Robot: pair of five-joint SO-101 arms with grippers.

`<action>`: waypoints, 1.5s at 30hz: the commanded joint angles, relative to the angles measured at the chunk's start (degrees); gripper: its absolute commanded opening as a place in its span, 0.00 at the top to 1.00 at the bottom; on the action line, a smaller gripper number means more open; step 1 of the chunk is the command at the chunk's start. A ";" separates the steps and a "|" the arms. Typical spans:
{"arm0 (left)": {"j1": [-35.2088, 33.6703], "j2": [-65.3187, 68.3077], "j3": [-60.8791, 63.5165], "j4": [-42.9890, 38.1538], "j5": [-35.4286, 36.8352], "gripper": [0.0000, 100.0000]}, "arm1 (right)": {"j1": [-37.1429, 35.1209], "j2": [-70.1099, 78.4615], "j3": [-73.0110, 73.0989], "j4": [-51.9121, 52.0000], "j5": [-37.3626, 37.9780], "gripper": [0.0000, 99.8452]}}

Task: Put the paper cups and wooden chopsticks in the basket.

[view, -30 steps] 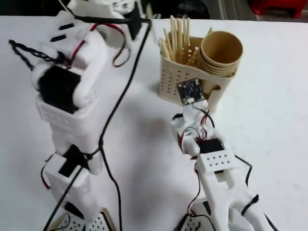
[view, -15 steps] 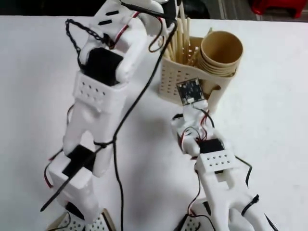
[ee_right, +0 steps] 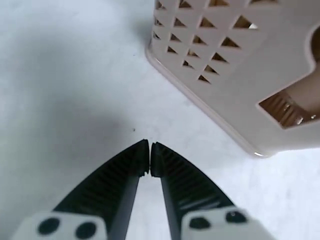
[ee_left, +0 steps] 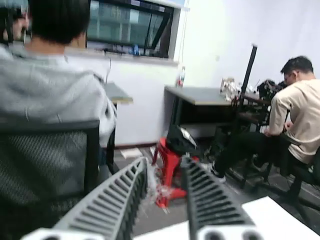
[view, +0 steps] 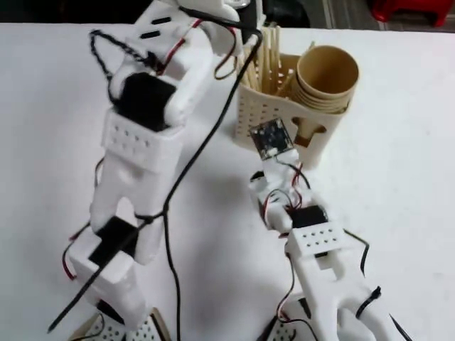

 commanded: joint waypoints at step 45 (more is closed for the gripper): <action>-7.96 -50.42 -8.53 51.43 -16.62 0.98 | 1.19 -65.10 18.11 16.22 -5.54 0.98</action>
